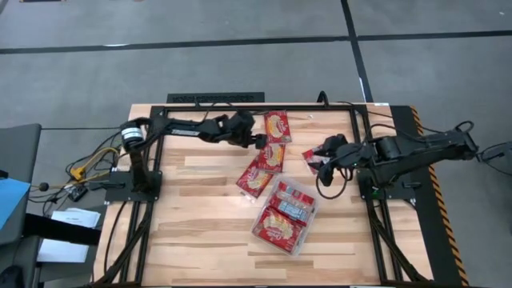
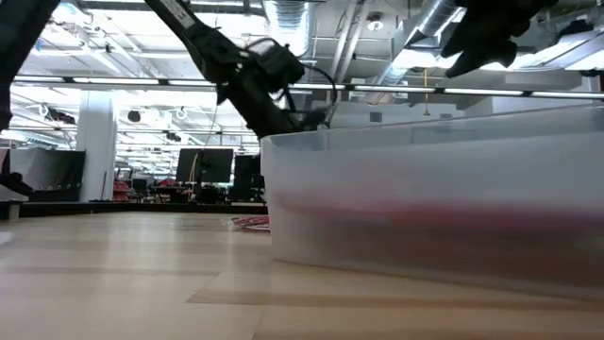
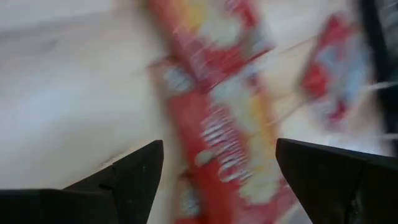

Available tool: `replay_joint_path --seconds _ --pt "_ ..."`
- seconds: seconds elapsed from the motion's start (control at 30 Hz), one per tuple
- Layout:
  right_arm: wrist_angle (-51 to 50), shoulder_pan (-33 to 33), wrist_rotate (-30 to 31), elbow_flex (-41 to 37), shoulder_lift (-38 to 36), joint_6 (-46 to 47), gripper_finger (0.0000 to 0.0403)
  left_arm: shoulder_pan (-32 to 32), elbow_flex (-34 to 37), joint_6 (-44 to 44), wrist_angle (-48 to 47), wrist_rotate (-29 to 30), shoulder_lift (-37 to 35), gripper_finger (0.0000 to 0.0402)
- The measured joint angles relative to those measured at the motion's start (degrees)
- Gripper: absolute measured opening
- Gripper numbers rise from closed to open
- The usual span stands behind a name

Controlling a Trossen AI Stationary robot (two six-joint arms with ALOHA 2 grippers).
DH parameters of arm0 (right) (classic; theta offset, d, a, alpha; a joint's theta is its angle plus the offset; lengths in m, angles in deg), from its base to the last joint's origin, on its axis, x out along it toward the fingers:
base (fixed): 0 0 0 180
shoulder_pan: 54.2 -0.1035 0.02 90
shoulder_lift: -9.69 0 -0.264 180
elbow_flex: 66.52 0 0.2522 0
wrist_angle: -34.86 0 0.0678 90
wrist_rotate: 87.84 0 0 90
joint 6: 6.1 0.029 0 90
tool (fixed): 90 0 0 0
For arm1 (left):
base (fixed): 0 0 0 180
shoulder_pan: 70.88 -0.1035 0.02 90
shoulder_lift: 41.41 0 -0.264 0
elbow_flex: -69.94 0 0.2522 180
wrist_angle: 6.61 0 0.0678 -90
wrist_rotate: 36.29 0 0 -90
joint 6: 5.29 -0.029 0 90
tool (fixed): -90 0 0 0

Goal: Sort popcorn bags into baskets
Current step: Put the red popcorn bag into the transparent bin

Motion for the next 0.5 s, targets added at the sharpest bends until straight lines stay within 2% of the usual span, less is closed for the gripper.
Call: replay_joint_path --seconds 0.27,0.4,0.5 --pt "-1.4 0.8 0.5 0.0 0.2 -0.6 0.026 -0.8 -7.7 2.3 -0.3 -4.2 10.8 0.03" --pt "-1.5 0.8 1.0 0.1 -0.3 -0.9 0.026 -1.6 -11.0 5.5 0.2 -9.5 15.0 0.0299" --pt "-2.1 0.8 1.1 0.1 -0.5 -1.1 0.026 -1.9 -12.9 7.3 0.1 -12.9 17.5 0.0282"
